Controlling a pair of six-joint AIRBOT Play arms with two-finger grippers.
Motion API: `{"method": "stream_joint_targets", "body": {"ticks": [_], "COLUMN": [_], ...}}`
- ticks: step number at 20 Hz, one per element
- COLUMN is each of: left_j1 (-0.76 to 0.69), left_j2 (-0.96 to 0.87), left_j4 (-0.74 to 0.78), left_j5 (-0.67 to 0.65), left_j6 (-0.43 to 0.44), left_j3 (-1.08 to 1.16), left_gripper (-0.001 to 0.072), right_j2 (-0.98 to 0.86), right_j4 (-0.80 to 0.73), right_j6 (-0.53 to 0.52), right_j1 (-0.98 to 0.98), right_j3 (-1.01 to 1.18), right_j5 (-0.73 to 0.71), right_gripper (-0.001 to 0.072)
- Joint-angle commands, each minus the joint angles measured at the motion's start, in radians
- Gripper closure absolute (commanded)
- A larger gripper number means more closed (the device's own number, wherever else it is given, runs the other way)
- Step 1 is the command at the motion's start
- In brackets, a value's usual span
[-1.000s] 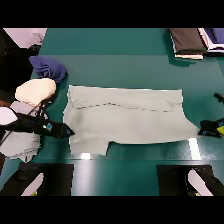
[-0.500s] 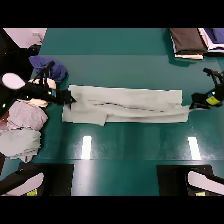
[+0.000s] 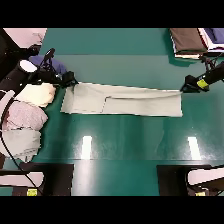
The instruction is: Fold the shirts.
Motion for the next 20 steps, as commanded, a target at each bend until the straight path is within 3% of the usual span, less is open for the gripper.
{"method": "stream_joint_targets", "body": {"ticks": [1, 7, 8, 9, 17, 18, 20], "left_j1": [0.000, 0.000, 0.000, 0.000, -0.099, -0.120, -0.161], "left_j2": [-0.027, -0.026, -0.026, -0.026, -0.031, -0.034, -0.041], "left_j4": [-0.048, -0.039, -0.039, -0.040, -0.035, -0.035, -0.038], "left_j5": [0.069, -0.161, -0.169, -0.171, -0.163, -0.154, -0.131], "left_j6": [-0.005, 0.027, 0.028, 0.029, 0.029, 0.028, 0.014], "left_j3": [0.019, 0.086, 0.086, 0.086, 0.086, 0.086, 0.087], "left_gripper": [0.0085, 0.0107, 0.0327, 0.0644, 0.0680, 0.0680, 0.0680], "right_j2": [-0.058, -0.054, -0.054, -0.054, -0.056, -0.056, -0.056], "right_j4": [0.214, 0.192, 0.192, 0.192, 0.303, 0.301, 0.305], "right_j6": [0.005, -0.159, -0.159, -0.174, -0.326, -0.327, -0.328], "right_j1": [-0.046, -0.156, -0.175, -0.187, -0.137, -0.126, -0.123], "right_j3": [0.040, -0.029, -0.072, -0.116, -0.356, -0.357, -0.350], "right_j5": [-0.110, 0.168, 0.165, 0.151, -0.072, -0.090, -0.107], "right_gripper": [0.0063, 0.0064, 0.0064, 0.0063, 0.0070, 0.0160, 0.0467]}}
